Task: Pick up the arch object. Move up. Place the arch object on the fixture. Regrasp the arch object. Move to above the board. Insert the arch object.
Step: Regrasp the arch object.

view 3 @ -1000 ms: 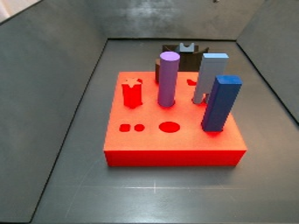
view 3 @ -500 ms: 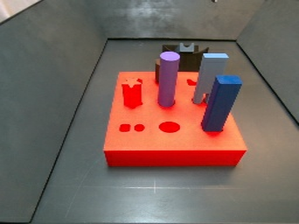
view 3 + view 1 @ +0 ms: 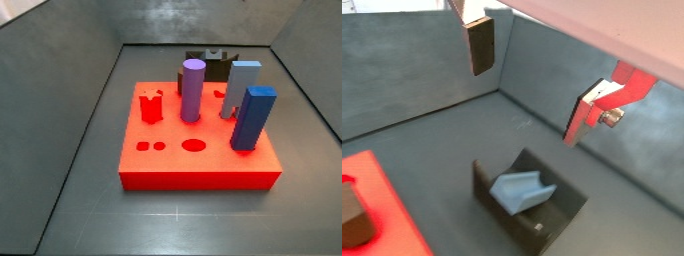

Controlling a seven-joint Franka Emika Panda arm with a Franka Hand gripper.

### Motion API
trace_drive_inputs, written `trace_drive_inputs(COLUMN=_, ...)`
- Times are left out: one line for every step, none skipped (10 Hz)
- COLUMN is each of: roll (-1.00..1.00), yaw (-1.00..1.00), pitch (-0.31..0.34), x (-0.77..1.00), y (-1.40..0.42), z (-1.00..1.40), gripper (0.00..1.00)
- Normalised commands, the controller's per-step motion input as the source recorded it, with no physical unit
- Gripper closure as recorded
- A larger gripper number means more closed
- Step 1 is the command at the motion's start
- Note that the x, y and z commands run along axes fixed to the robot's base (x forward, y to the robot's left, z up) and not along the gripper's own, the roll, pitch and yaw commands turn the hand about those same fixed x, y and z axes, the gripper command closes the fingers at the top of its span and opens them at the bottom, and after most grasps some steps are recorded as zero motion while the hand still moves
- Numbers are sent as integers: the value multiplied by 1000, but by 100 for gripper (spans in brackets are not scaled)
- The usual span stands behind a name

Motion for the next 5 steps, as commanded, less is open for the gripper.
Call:
trace_drive_inputs(roll=1000, yaw=39, pitch=-11, x=0, y=-17, z=3, gripper=0)
trace_drive_inputs(roll=1000, yaw=40, pitch=-4, x=12, y=-19, z=-5, gripper=0)
trace_drive_inputs(roll=1000, yaw=43, pitch=7, x=30, y=-23, z=-8, gripper=0)
trace_drive_inputs(roll=1000, yaw=45, pitch=18, x=40, y=-27, z=-6, gripper=0)
trace_drive_inputs(roll=1000, yaw=50, pitch=37, x=58, y=-27, z=-12, gripper=0)
